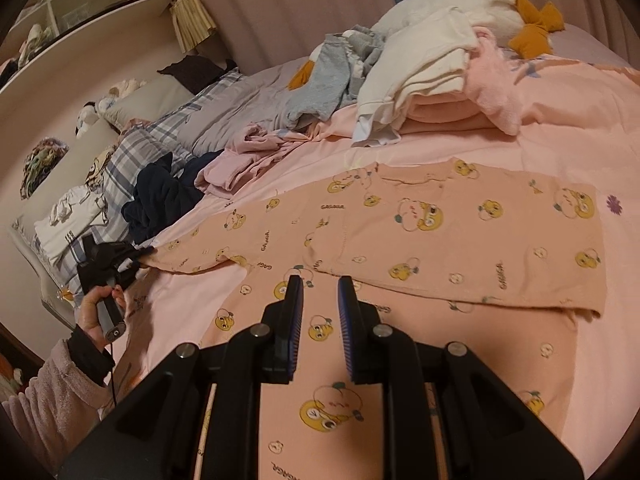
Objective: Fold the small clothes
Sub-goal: 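Grasp the cuff of the other sleeve with the left tool, then lay the sleeve across the shirt body with the left tool and release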
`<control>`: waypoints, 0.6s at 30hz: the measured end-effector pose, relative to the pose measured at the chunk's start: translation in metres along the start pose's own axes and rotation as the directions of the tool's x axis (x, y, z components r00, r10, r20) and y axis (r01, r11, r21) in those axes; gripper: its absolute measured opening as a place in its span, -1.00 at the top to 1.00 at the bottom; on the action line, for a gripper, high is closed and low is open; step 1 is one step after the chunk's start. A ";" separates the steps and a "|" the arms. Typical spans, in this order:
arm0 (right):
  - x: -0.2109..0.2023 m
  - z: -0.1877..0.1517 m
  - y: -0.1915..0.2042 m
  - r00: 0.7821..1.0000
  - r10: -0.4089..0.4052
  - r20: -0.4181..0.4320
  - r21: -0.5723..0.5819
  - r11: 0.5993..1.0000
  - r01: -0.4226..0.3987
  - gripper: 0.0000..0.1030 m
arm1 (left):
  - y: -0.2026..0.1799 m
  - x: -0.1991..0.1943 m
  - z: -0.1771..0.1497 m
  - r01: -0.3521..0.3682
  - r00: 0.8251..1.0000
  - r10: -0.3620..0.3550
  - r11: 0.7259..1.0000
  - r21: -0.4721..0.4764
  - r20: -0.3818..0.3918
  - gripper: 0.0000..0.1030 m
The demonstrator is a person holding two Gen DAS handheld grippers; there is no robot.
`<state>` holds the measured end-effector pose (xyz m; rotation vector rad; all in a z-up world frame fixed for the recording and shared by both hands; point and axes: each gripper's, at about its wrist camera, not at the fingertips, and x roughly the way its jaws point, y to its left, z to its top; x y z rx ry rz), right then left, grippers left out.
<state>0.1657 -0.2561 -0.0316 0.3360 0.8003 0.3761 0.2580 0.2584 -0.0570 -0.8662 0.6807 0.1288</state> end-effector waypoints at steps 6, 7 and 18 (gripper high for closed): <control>-0.020 0.021 0.010 0.998 0.062 0.021 0.011 0.998 -0.062 0.62 | -0.109 -0.015 -0.036 0.025 1.000 -0.025 0.951 0.308 -0.005 0.89; -0.030 0.033 0.025 0.992 0.122 0.040 -0.001 0.993 -0.122 0.62 | -0.129 -0.017 -0.048 0.042 0.999 -0.038 0.937 0.347 -0.020 0.89; -0.085 0.036 0.027 0.989 0.118 0.094 -0.006 0.993 -0.118 0.15 | -0.260 0.016 -0.222 0.161 0.975 -0.006 0.703 0.693 -0.221 0.89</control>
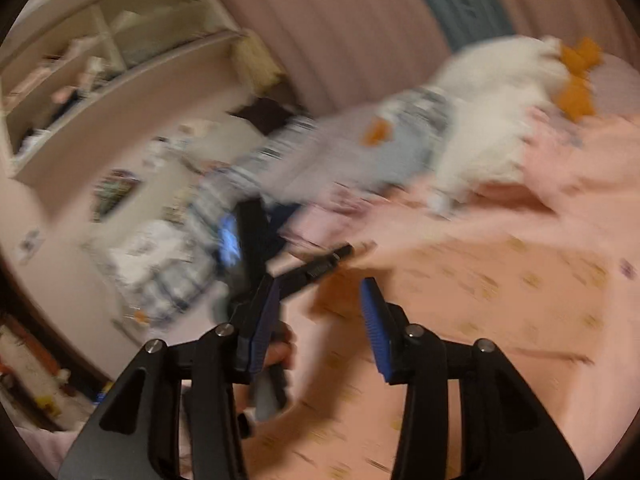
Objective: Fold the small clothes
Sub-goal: 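Lay the sleeve across the shirt body with the left tool and release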
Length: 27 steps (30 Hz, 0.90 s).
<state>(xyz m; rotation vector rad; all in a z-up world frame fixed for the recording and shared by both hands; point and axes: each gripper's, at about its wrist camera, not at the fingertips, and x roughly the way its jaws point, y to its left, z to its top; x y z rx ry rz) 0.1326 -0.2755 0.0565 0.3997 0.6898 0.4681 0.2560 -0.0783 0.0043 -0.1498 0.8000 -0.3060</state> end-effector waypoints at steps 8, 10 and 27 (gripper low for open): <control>-0.031 -0.052 -0.108 0.992 -0.127 -0.002 0.279 0.952 0.122 0.14 | -0.057 0.067 -0.065 0.006 0.976 0.027 0.989 0.149 -0.217 0.20; -0.039 -0.055 -0.117 0.992 -0.121 0.016 0.317 0.942 0.110 0.14 | -0.058 0.061 -0.070 0.060 0.978 -0.025 0.985 0.162 -0.209 -0.33; 0.070 -0.043 -0.059 0.978 -0.135 -0.159 0.088 0.985 0.150 0.14 | 0.049 -0.028 -0.086 0.081 0.985 -0.075 0.996 0.033 -0.157 -0.46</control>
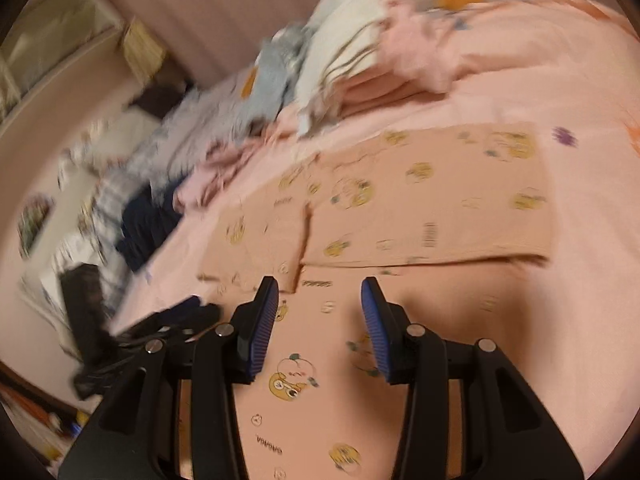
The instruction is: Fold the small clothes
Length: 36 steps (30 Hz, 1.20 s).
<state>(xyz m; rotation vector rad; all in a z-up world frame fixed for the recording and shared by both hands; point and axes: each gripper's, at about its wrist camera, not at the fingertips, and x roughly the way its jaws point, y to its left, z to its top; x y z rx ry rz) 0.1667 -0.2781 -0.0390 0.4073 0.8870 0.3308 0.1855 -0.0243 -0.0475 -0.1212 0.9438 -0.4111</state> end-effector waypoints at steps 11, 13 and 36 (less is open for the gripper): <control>0.123 0.014 0.094 0.975 -0.139 -0.173 -0.346 0.935 0.072 0.22 | 0.056 -0.030 -0.022 0.009 0.999 -0.004 0.992 -0.125 0.037 -0.46; 0.137 0.011 0.095 0.961 -0.193 -0.196 -0.380 0.919 0.107 0.24 | 0.062 -0.030 -0.022 0.002 0.999 0.003 0.990 -0.138 0.033 -0.46; 0.061 0.020 -0.007 0.996 0.092 -0.013 0.116 0.989 -0.090 0.15 | 0.074 -0.029 -0.028 0.021 0.999 -0.014 0.983 -0.182 0.039 -0.46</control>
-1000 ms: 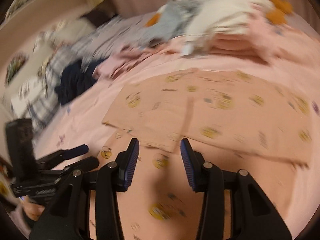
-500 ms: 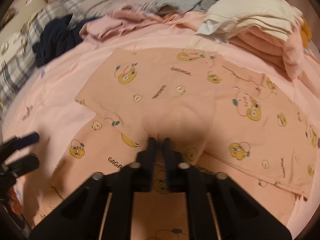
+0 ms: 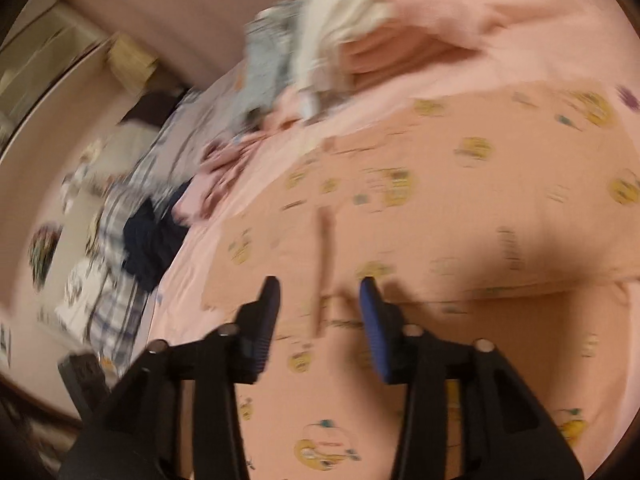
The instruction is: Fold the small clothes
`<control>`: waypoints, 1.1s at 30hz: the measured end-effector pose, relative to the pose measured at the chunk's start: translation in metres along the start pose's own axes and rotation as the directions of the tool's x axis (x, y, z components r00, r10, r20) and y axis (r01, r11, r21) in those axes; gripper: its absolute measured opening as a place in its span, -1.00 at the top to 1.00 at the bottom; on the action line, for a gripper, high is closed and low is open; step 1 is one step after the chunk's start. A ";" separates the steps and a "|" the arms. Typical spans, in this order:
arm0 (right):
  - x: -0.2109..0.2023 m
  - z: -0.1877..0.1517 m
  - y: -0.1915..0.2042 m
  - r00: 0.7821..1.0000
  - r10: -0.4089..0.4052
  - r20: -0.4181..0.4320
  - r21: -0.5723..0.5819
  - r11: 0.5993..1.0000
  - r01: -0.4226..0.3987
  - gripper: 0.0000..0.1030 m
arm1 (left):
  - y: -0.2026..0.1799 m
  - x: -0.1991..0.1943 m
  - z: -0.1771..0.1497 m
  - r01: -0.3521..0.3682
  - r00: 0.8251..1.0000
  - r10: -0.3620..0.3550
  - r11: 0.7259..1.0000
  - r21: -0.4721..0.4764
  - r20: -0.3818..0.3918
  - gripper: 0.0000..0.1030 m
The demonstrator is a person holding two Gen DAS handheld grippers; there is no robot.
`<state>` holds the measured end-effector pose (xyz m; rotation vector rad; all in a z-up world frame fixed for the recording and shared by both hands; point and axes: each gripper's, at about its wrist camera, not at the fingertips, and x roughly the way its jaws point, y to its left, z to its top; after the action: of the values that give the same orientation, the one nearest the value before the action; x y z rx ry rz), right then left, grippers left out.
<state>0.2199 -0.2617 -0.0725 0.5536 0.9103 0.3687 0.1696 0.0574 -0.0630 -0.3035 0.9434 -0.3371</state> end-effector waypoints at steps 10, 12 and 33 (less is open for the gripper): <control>0.105 -0.008 0.085 0.905 -0.402 -0.140 -0.427 0.849 0.311 0.66 | 0.004 0.001 0.000 0.004 1.000 -0.004 1.000 -0.008 -0.006 -0.46; 0.100 -0.004 0.078 0.914 -0.389 -0.119 -0.409 0.858 0.311 0.80 | 0.006 0.000 0.000 0.005 1.000 -0.005 1.000 -0.007 -0.007 -0.46; 0.011 -0.001 -0.057 0.997 0.026 0.072 0.349 0.936 -0.049 0.20 | 0.003 -0.003 0.006 -0.023 1.000 0.024 1.000 0.013 -0.006 -0.46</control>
<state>0.2292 -0.3016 -0.1133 0.9079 0.9075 0.2203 0.1735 0.0618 -0.0591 -0.2793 0.9499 -0.3227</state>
